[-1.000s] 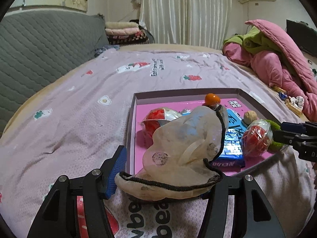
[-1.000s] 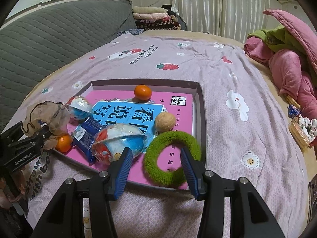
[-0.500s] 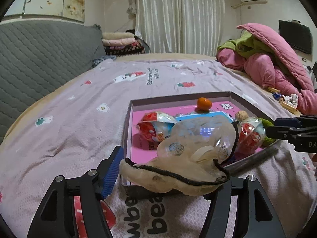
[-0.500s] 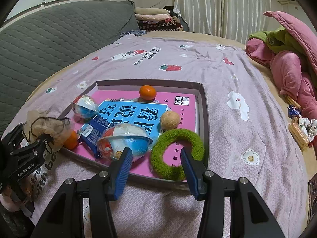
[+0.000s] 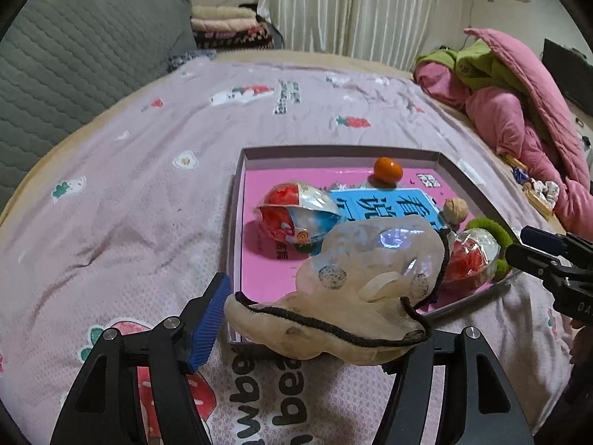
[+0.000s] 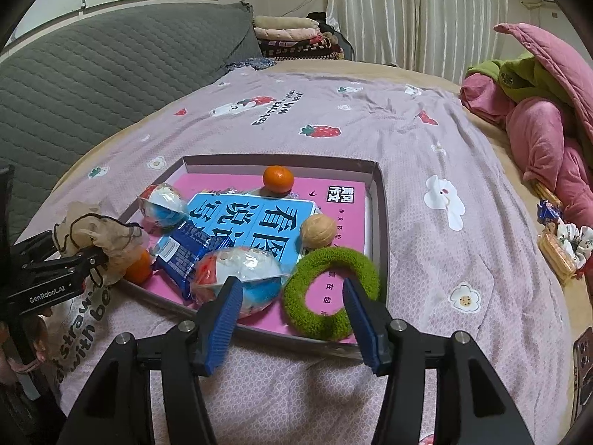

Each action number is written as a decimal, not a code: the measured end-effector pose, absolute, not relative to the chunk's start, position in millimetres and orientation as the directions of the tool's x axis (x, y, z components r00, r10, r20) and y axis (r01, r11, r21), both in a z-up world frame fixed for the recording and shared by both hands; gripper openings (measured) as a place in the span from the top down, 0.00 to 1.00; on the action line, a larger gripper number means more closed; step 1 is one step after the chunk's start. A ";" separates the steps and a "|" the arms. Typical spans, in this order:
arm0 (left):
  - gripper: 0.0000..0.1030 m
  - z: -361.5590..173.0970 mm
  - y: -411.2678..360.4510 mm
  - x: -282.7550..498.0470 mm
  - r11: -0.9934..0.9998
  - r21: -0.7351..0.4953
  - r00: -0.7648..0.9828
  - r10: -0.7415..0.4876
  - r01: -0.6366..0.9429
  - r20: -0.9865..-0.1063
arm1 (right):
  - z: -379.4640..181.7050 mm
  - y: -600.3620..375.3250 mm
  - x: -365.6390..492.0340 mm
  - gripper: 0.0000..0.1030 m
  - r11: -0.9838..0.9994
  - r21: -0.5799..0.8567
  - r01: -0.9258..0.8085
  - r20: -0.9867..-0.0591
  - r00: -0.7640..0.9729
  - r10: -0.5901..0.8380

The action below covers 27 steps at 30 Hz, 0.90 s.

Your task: Organize objects

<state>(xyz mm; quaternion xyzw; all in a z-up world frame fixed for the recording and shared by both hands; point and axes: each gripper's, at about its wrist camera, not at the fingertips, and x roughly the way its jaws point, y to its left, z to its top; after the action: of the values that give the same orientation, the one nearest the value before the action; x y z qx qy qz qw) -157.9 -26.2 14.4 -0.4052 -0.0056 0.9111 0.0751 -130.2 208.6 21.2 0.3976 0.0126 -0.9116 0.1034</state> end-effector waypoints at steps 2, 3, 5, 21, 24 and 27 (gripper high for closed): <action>0.34 16.5 -26.5 -162.5 -0.988 -0.078 -0.635 0.144 -0.131 -0.759 | 23.6 208.3 -130.0 0.45 -0.978 0.059 0.203 -0.730 -0.659 -0.180; 0.34 17.7 -26.2 -165.5 -0.988 -0.085 -0.614 0.148 -0.131 -0.775 | 24.4 208.0 -130.1 0.45 -0.977 0.057 0.205 -0.732 -0.657 -0.180; 0.34 19.4 -26.2 -171.9 -0.986 -0.104 -0.572 0.161 -0.132 -0.804 | 26.4 207.3 -130.4 0.45 -0.977 0.052 0.208 -0.735 -0.654 -0.178; 0.34 35.3 -31.6 -202.0 -0.987 -0.143 -0.389 0.160 -0.074 -0.907 | 45.1 194.6 -133.0 0.44 -0.972 0.023 0.236 -0.747 -0.642 -0.174; 0.34 37.6 -31.7 -204.3 -0.988 -0.137 -0.380 0.153 -0.070 -0.912 | 47.1 192.9 -133.6 0.44 -0.971 0.018 0.237 -0.749 -0.641 -0.170; 0.34 44.3 -31.7 -206.2 -0.989 -0.132 -0.389 0.148 -0.069 -0.909 | 49.6 191.3 -133.4 0.44 -0.970 0.015 0.242 -0.746 -0.643 -0.172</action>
<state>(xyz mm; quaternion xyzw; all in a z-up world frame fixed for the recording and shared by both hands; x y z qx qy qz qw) -206.2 -31.7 44.3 -0.5486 -0.0362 0.8327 0.0652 -133.4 191.3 49.6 0.4068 0.0429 -0.9053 0.1142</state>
